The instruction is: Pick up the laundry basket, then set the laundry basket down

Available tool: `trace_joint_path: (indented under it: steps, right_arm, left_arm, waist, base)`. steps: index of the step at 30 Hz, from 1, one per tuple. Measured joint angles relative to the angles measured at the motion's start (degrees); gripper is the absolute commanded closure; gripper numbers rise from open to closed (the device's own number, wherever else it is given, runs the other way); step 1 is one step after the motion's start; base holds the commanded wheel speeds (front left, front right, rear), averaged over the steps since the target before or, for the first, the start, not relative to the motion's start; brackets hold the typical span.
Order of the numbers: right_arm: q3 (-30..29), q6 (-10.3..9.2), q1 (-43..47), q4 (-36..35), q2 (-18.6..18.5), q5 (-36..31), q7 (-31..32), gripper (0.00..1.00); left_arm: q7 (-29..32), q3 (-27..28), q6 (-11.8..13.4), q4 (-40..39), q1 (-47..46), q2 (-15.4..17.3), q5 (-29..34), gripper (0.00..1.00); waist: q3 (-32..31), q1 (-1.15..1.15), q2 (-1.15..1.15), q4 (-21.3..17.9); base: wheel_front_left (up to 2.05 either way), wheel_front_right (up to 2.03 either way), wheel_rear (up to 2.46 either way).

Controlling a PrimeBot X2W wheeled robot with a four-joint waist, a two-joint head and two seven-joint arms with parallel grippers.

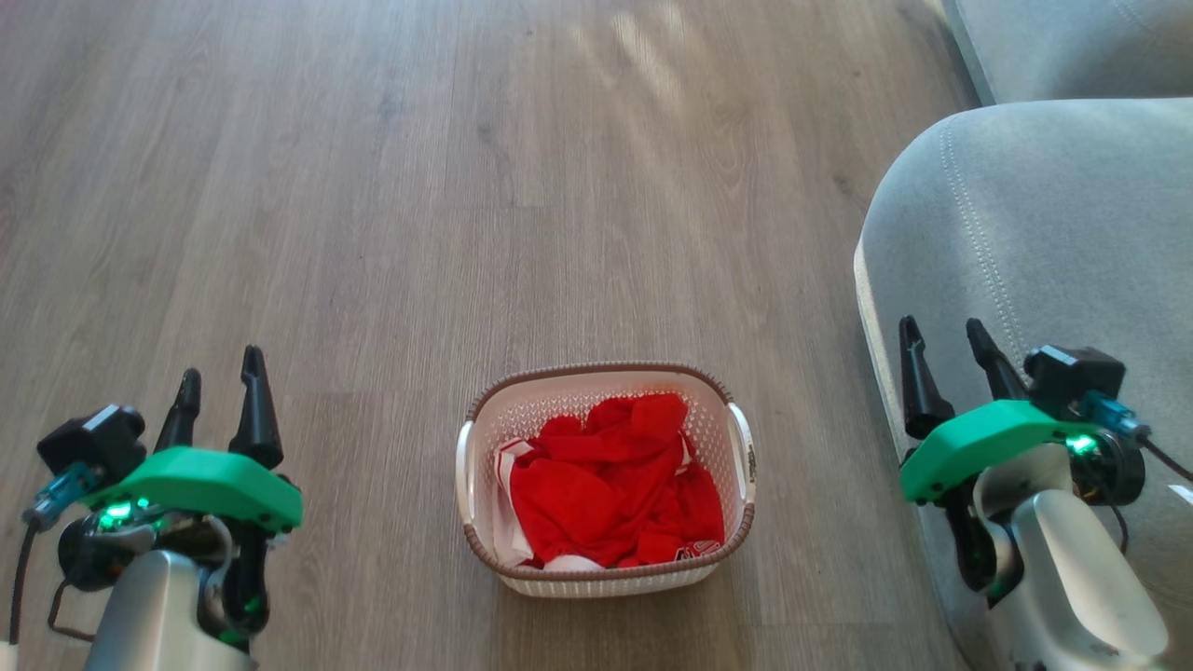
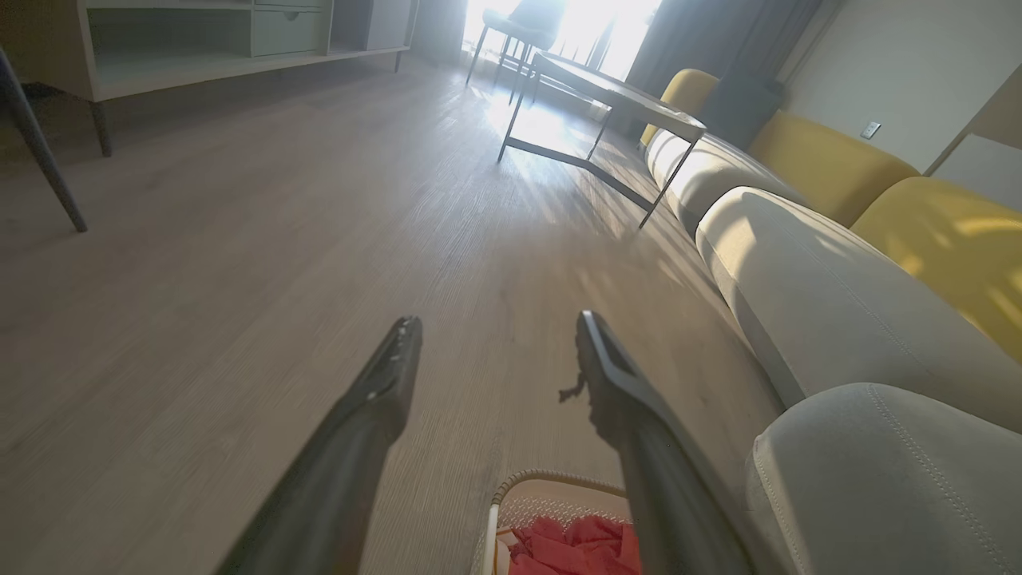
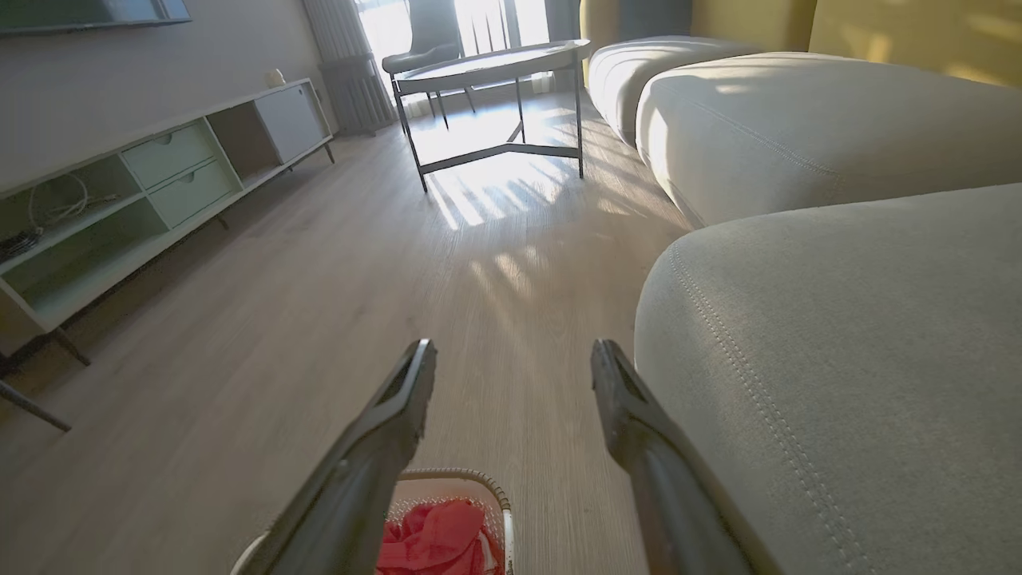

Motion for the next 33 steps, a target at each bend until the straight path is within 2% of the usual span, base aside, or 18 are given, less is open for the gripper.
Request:
trace_joint_path:
  steps: [28, 33]
  right_arm:
    - [3.26, 0.0, -2.32, 3.11, -0.05, -14.29, -4.44, 0.0]
    - [3.14, 0.0, -2.33, 3.43, 0.01, -12.14, -4.44, 0.0]
  left_arm:
    - [-0.01, -1.42, 1.54, 2.25, -2.7, 1.24, 13.91, 0.0]
    - [0.0, -1.42, 1.67, 2.54, -2.71, 1.26, 13.92, 0.0]
  waist:
    - [0.34, 0.0, 0.0, 0.34]
    - [0.4, 0.0, 0.0, 0.25]
  base:
    - [0.0, 0.0, 0.0]
    - [0.0, 0.0, 0.0]
